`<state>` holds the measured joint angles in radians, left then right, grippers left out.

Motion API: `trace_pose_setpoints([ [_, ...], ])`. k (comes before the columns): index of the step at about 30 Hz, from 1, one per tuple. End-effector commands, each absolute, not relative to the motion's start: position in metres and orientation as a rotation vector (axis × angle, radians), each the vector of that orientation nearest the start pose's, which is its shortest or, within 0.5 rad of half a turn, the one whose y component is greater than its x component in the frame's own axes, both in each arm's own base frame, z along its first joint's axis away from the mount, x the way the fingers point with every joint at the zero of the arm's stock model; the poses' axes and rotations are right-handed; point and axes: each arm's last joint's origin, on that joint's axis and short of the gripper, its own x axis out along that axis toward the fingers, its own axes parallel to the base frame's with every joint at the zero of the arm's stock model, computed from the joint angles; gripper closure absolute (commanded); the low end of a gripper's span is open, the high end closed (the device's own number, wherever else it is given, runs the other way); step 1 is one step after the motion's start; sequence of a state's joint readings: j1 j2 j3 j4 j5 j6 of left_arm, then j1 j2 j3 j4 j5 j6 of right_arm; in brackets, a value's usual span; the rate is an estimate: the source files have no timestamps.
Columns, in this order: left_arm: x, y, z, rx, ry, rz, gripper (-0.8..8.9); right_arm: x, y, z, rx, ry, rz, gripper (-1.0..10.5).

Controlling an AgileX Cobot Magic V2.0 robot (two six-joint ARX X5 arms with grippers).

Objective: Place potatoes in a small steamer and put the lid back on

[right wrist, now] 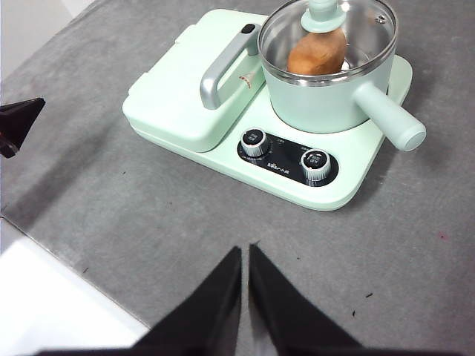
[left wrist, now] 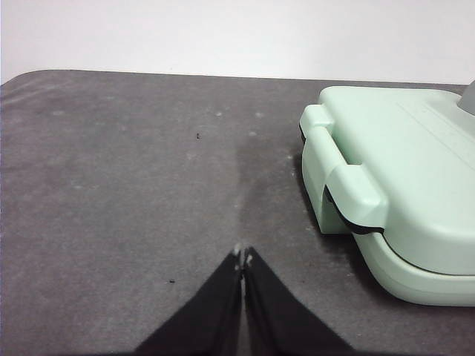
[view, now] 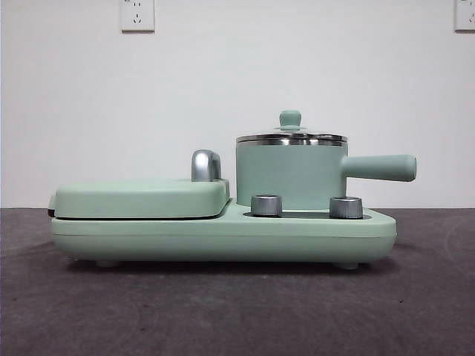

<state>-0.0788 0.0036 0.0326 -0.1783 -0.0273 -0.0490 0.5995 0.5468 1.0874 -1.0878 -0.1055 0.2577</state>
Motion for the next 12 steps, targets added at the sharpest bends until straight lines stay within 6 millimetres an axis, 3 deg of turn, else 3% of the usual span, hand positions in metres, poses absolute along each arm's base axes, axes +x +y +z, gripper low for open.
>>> trace_pose_setpoints([
  [1, 0.0957, -0.0067, 0.1520, -0.049, 0.155, -0.044, 8.08, 0.0453, 0.0351, 0.3705, 0.098, 0.611, 0.622, 9.3],
  [12, 0.0957, -0.0067, 0.1520, -0.049, 0.155, -0.044, 8.08, 0.0454, 0.0348, 0.3701, 0.100, 0.607, 0.617, 9.3],
])
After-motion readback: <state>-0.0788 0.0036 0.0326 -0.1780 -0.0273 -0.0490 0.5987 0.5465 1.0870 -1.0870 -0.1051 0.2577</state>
